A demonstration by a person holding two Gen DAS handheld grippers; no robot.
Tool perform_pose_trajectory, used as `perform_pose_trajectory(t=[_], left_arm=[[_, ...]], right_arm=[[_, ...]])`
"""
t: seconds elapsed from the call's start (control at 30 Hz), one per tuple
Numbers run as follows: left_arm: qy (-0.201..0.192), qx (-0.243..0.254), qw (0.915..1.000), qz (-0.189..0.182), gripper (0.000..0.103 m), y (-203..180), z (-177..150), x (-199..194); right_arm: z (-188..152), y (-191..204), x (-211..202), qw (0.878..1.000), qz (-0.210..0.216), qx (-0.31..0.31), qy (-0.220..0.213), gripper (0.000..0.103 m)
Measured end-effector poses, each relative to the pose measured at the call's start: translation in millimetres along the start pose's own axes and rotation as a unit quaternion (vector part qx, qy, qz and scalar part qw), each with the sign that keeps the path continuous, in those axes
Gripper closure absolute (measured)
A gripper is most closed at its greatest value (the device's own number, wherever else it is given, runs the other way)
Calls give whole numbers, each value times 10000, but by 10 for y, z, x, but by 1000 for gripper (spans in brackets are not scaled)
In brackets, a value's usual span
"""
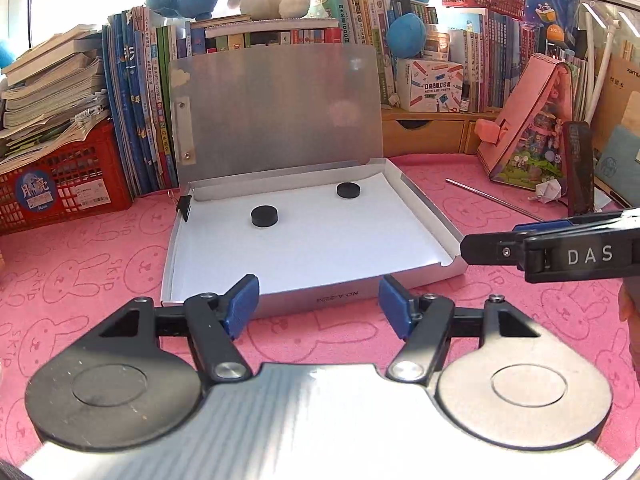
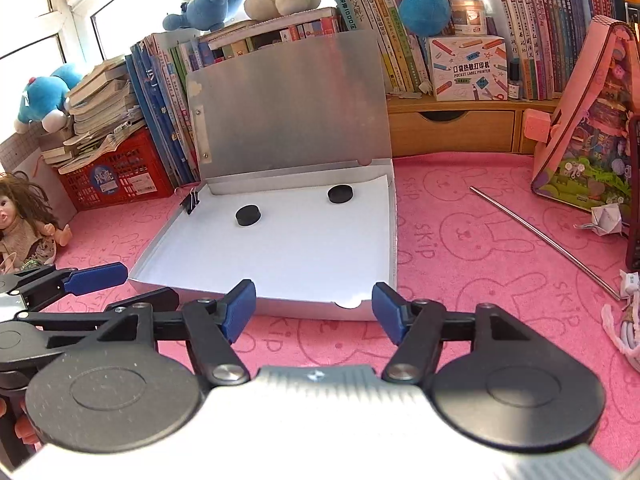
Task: Organize objects
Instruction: 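Move both open grippers back toward the plush toys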
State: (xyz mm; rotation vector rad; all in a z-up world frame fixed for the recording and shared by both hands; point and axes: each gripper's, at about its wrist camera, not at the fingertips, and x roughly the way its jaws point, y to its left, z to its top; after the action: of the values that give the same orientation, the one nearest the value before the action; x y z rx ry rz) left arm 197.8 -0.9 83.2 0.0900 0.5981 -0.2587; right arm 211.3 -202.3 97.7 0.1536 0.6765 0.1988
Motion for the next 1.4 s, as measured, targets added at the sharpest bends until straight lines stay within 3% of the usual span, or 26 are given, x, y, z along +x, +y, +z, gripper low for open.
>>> perform_pose_trajectory(t=[0.1,0.23,0.4,0.93,1.2,1.4], left_arm=[[62,-36,9999,-96,31,-43,-113,-91],[-23,-122,9998,-121,30,-65,-269,-256],[-249,-204,9995,-50,25,-45,-471,-500],[-751,-443,9961,133,20,-39,-1004,-1033],[-836,-360,9947,485,15,-51,-1231,-1121],[-901,-575,9889,1031,15,114,-1281,-1145]], right_arm=[[-113,1,-133,9999,54,-75,-114,16],[-239,-14,-288,9996,76,-121,-248,14],[-421,-5,-507,9972,-155,-400,-613,10],[-1038,-15,-755,9944,-404,-557,-804,8],[-1269,25,-743,9933,-498,-644,-815,6],[-1325,15,-713,9907,-748,-642,-933,5]])
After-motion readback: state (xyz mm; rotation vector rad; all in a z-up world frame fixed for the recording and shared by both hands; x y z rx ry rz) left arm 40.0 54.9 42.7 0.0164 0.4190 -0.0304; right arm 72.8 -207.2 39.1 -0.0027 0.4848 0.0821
